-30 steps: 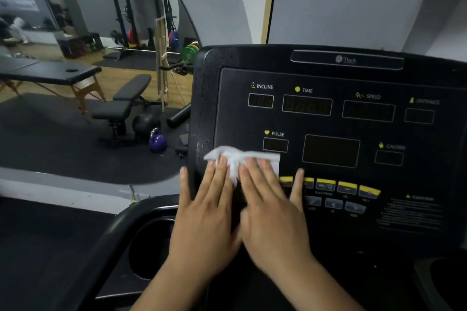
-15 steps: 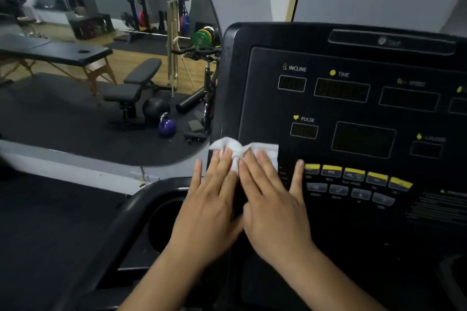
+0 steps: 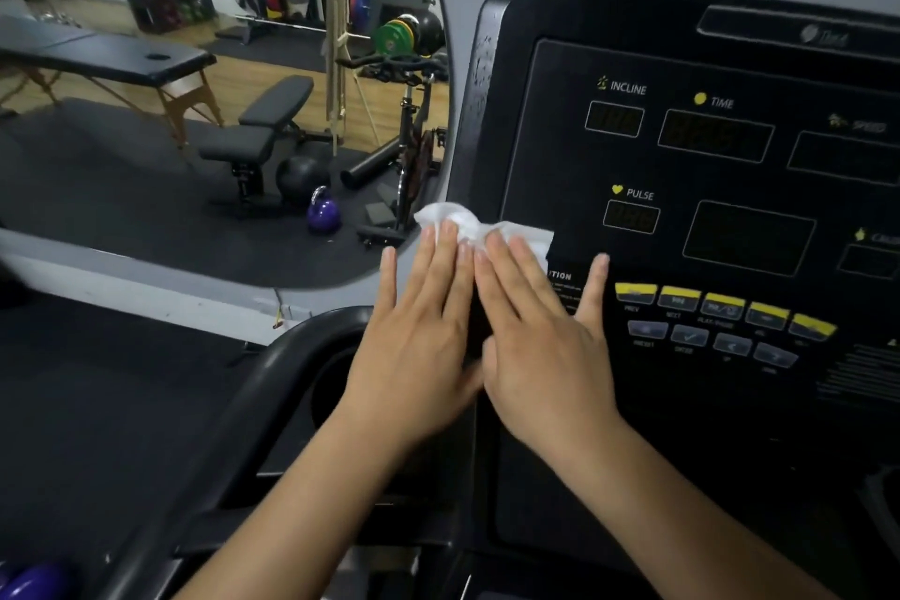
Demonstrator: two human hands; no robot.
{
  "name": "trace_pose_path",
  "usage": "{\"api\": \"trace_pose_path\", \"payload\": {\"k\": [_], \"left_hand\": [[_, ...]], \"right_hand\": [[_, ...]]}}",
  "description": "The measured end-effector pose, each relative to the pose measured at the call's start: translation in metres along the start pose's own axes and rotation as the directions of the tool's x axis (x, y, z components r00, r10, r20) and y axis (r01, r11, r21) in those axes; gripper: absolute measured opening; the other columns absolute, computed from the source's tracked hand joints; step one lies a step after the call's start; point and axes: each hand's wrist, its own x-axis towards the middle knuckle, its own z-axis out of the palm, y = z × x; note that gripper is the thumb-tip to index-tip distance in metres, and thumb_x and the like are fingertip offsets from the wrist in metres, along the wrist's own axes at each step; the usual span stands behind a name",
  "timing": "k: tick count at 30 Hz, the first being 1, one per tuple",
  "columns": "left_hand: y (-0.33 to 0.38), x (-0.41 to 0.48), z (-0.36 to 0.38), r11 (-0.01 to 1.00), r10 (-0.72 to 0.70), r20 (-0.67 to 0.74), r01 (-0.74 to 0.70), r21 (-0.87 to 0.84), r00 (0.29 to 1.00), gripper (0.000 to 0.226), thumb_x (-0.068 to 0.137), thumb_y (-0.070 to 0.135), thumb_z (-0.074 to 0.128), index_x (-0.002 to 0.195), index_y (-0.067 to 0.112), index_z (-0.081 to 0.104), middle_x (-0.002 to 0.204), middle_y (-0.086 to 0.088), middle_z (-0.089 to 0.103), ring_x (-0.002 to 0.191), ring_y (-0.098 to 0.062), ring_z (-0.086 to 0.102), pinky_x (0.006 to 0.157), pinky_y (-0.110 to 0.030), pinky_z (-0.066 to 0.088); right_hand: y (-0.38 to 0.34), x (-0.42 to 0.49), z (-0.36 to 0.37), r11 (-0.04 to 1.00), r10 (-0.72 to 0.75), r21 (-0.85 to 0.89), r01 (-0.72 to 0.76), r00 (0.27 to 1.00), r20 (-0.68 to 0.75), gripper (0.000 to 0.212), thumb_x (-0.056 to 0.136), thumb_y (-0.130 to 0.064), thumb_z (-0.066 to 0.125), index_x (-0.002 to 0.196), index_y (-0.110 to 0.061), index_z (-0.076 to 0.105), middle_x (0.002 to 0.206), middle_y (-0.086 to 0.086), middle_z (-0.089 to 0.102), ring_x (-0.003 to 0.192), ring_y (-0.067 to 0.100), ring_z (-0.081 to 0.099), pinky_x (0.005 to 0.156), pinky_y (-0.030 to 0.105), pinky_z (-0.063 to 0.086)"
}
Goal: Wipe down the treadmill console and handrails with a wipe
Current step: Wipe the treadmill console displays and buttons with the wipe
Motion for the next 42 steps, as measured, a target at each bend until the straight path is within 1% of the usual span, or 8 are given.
{"api": "trace_pose_path", "payload": {"k": [7, 12, 18, 21, 26, 31, 37, 42], "left_hand": [[0.015, -0.042, 0.024, 0.991, 0.054, 0.034, -0.049, -0.127, 0.998, 0.083, 0.089, 0.045, 0.046, 0.151, -0.002, 0.015, 0.158, -0.029, 0.008, 0.147, -0.044, 0.001, 0.114, -0.058, 0.023], [0.004, -0.004, 0.01, 0.984, 0.027, 0.046, -0.018, -0.18, 0.999, 0.084, 0.09, 0.04, 0.044, 0.153, 0.0, 0.006, 0.159, -0.022, -0.012, 0.148, -0.036, -0.011, 0.118, -0.052, 0.003], [0.029, -0.035, 0.025, 0.994, 0.096, 0.039, -0.093, -0.061, 0.995, 0.085, 0.086, 0.047, 0.047, 0.152, 0.001, 0.018, 0.159, -0.024, 0.011, 0.148, -0.039, 0.003, 0.116, -0.06, 0.013], [0.04, -0.031, 0.026, 0.996, 0.093, 0.051, -0.094, 0.008, 0.994, 0.08, 0.089, 0.044, 0.041, 0.152, 0.0, 0.017, 0.158, -0.026, 0.013, 0.148, -0.04, 0.005, 0.115, -0.062, 0.017], [0.044, -0.007, 0.018, 0.989, 0.057, 0.051, -0.064, 0.134, 0.997, 0.072, 0.095, 0.038, 0.033, 0.152, -0.002, 0.012, 0.158, -0.029, 0.006, 0.147, -0.043, 0.0, 0.116, -0.064, 0.008], [0.062, -0.026, 0.023, 0.995, 0.054, 0.097, -0.063, 0.083, 0.994, 0.069, 0.093, 0.036, 0.034, 0.149, -0.003, 0.025, 0.155, -0.03, 0.018, 0.145, -0.046, 0.01, 0.109, -0.068, 0.023], [0.073, 0.016, 0.012, 0.973, -0.018, 0.015, 0.014, 0.229, 1.0, 0.063, 0.099, 0.032, 0.026, 0.151, -0.003, 0.014, 0.156, -0.03, 0.016, 0.144, -0.051, -0.004, 0.111, -0.071, -0.004], [0.09, -0.008, 0.021, 0.983, 0.041, 0.085, -0.055, 0.174, 0.996, 0.062, 0.095, 0.031, 0.028, 0.146, -0.005, 0.029, 0.149, -0.03, 0.034, 0.145, -0.046, 0.014, 0.11, -0.073, 0.0]], "right_hand": [[-0.005, -0.043, 0.02, 0.997, 0.014, 0.072, -0.017, 0.999, 0.047, 0.072, 0.079, -0.025, 0.029, 0.15, -0.013, 0.027, 0.16, 0.001, 0.018, 0.148, 0.016, 0.01, 0.108, 0.072, 0.013], [0.002, -0.006, 0.002, 0.999, 0.037, 0.006, -0.038, 0.999, 0.03, 0.071, 0.084, -0.025, 0.022, 0.153, -0.015, 0.011, 0.162, -0.001, 0.006, 0.148, 0.014, -0.001, 0.109, 0.071, 0.002], [0.007, -0.054, 0.02, 0.993, 0.056, 0.097, -0.061, 0.997, 0.047, 0.076, 0.078, -0.02, 0.049, 0.151, -0.014, 0.027, 0.16, 0.0, 0.016, 0.148, 0.016, 0.008, 0.108, 0.072, 0.013], [0.014, -0.056, 0.016, 0.992, 0.051, 0.11, -0.056, 0.998, 0.049, 0.069, 0.08, -0.023, 0.035, 0.148, -0.014, 0.034, 0.158, -0.002, 0.024, 0.147, 0.014, 0.014, 0.108, 0.073, 0.014], [0.018, -0.037, 0.005, 0.989, 0.105, 0.104, -0.108, 0.994, 0.033, 0.061, 0.09, -0.028, 0.025, 0.151, -0.016, 0.026, 0.16, -0.004, 0.018, 0.148, 0.012, 0.007, 0.111, 0.07, 0.008], [0.022, -0.063, 0.013, 0.985, 0.11, 0.128, -0.116, 0.992, 0.056, 0.058, 0.093, -0.029, 0.029, 0.149, -0.017, 0.032, 0.159, -0.003, 0.021, 0.148, 0.013, 0.011, 0.109, 0.071, 0.013], [0.042, -0.036, -0.002, 0.984, 0.15, 0.092, -0.15, 0.989, 0.003, 0.058, 0.094, -0.028, 0.025, 0.152, -0.021, 0.023, 0.16, -0.005, 0.015, 0.148, 0.011, 0.005, 0.111, 0.07, 0.005], [0.043, -0.068, 0.009, 0.976, 0.174, 0.13, -0.176, 0.984, 0.027, 0.057, 0.094, -0.029, 0.028, 0.15, -0.019, 0.029, 0.159, -0.002, 0.019, 0.148, 0.013, 0.008, 0.11, 0.071, 0.011]]}}
